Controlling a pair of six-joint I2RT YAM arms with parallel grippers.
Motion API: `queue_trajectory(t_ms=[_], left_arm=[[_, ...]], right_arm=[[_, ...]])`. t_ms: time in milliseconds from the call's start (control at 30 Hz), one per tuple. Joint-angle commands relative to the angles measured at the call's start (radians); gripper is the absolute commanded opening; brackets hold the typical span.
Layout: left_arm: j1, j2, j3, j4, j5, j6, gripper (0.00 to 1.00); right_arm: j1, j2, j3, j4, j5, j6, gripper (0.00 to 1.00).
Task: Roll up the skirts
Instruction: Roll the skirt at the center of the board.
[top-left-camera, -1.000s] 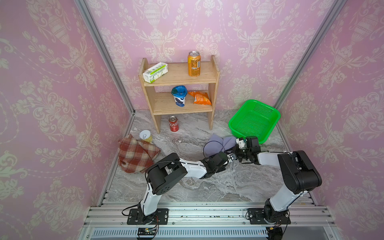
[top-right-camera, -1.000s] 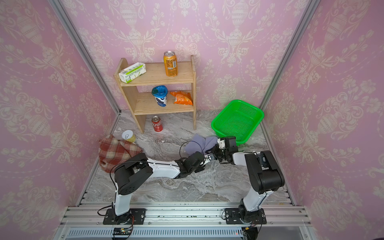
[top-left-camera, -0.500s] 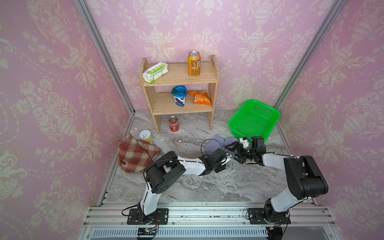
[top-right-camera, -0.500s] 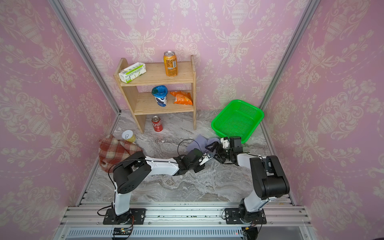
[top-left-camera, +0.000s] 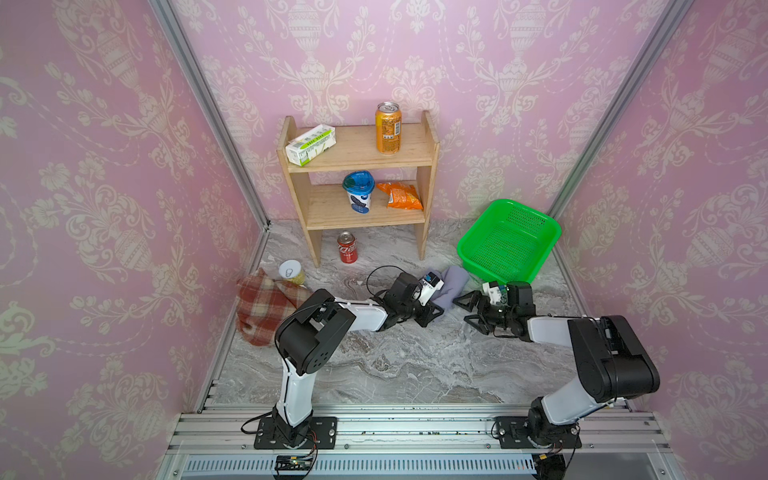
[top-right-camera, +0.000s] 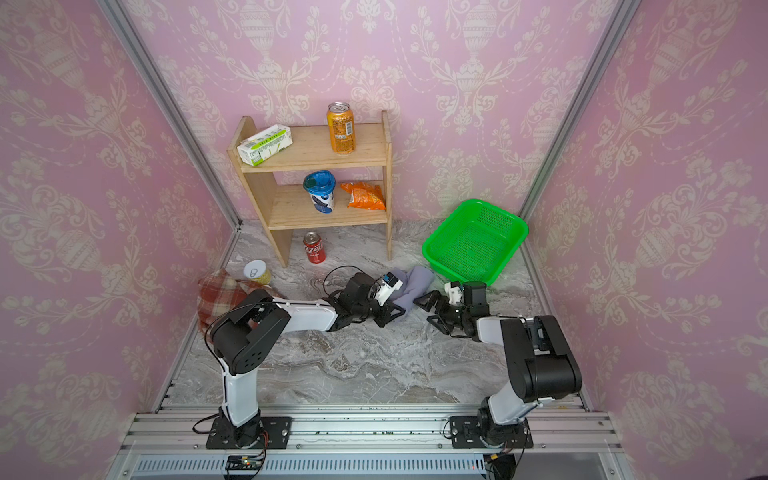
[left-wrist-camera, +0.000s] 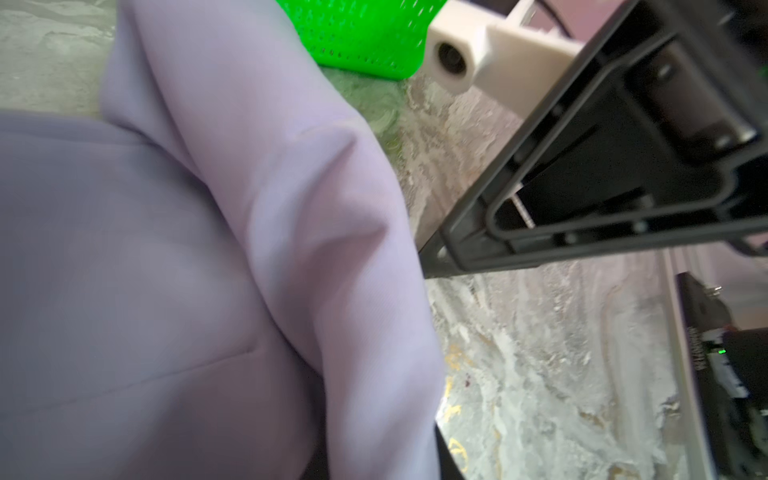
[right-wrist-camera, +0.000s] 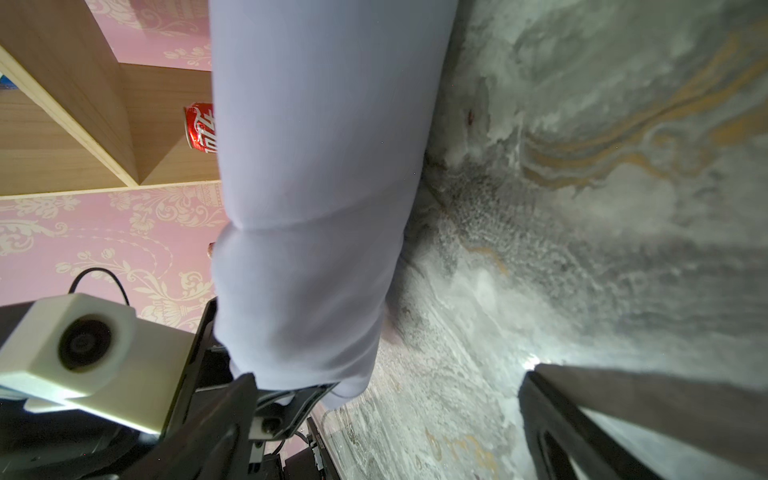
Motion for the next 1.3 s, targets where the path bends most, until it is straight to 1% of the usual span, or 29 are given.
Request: queue_trajectory(t_ms=[0, 100, 267, 533, 600, 633, 667, 700, 767, 800, 833, 867, 900, 933, 1033, 1100, 1167, 1233, 1267], left_arm=[[0.034, 0.058, -0.035, 0.233, 0.181, -0.222, 0.13], [0.051, 0.093, -0.051, 0.334, 0.229, -0.309, 0.13], [0.061, 0.123, -0.086, 0.408, 0.235, -0.354, 0.13], [0.077, 0.221, -0.133, 0.641, 0.251, -0.518, 0.13], [0.079, 0.228, -0.141, 0.657, 0.252, -0.530, 0.13], [0.080, 0.225, -0.146, 0.656, 0.255, -0.527, 0.14], [0.080, 0.218, -0.152, 0.648, 0.255, -0.519, 0.18], [0.081, 0.209, -0.156, 0.636, 0.252, -0.508, 0.27], [0.082, 0.169, -0.169, 0.576, 0.234, -0.457, 0.54], [0.084, 0.145, -0.173, 0.533, 0.222, -0.421, 0.64], [0.084, 0.109, -0.175, 0.469, 0.202, -0.372, 0.77], [0.083, 0.069, -0.177, 0.391, 0.177, -0.321, 0.97], [0.083, 0.032, -0.180, 0.329, 0.146, -0.266, 0.99], [0.082, -0.018, -0.182, 0.253, 0.101, -0.201, 0.99], [0.066, -0.164, -0.199, 0.072, -0.094, -0.002, 0.99], [0.024, -0.243, -0.194, -0.039, -0.249, 0.153, 0.99], [-0.059, -0.295, -0.182, -0.123, -0.424, 0.346, 0.99], [-0.141, -0.305, -0.175, -0.156, -0.557, 0.508, 0.99], [-0.176, -0.301, -0.174, -0.156, -0.601, 0.562, 0.99]], right_arm=[[-0.006, 0.047, -0.005, 0.079, 0.008, 0.039, 1.00], [-0.006, 0.093, 0.009, 0.145, 0.011, 0.079, 1.00], [0.008, 0.177, 0.043, 0.240, 0.029, 0.138, 0.99], [0.102, 0.299, 0.131, 0.242, 0.080, 0.148, 0.95], [0.111, 0.317, 0.132, 0.245, 0.096, 0.153, 0.91], [0.112, 0.322, 0.133, 0.242, 0.100, 0.154, 0.85], [0.113, 0.326, 0.135, 0.235, 0.103, 0.154, 0.76], [0.113, 0.325, 0.138, 0.226, 0.106, 0.151, 0.69], [0.116, 0.313, 0.148, 0.186, 0.111, 0.133, 0.49], [0.118, 0.305, 0.153, 0.166, 0.118, 0.121, 0.41], [0.122, 0.291, 0.160, 0.134, 0.121, 0.107, 0.28], [0.125, 0.278, 0.168, 0.102, 0.128, 0.090, 0.15], [0.128, 0.268, 0.174, 0.074, 0.132, 0.078, 0.06], [0.131, 0.256, 0.181, 0.048, 0.137, 0.064, 0.00], [0.135, 0.228, 0.191, -0.004, 0.142, 0.042, 0.00], [0.138, 0.213, 0.193, -0.027, 0.141, 0.037, 0.00], [0.142, 0.199, 0.194, -0.047, 0.142, 0.032, 0.00], [0.143, 0.188, 0.194, -0.057, 0.141, 0.030, 0.00], [0.145, 0.182, 0.194, -0.060, 0.141, 0.032, 0.00]])
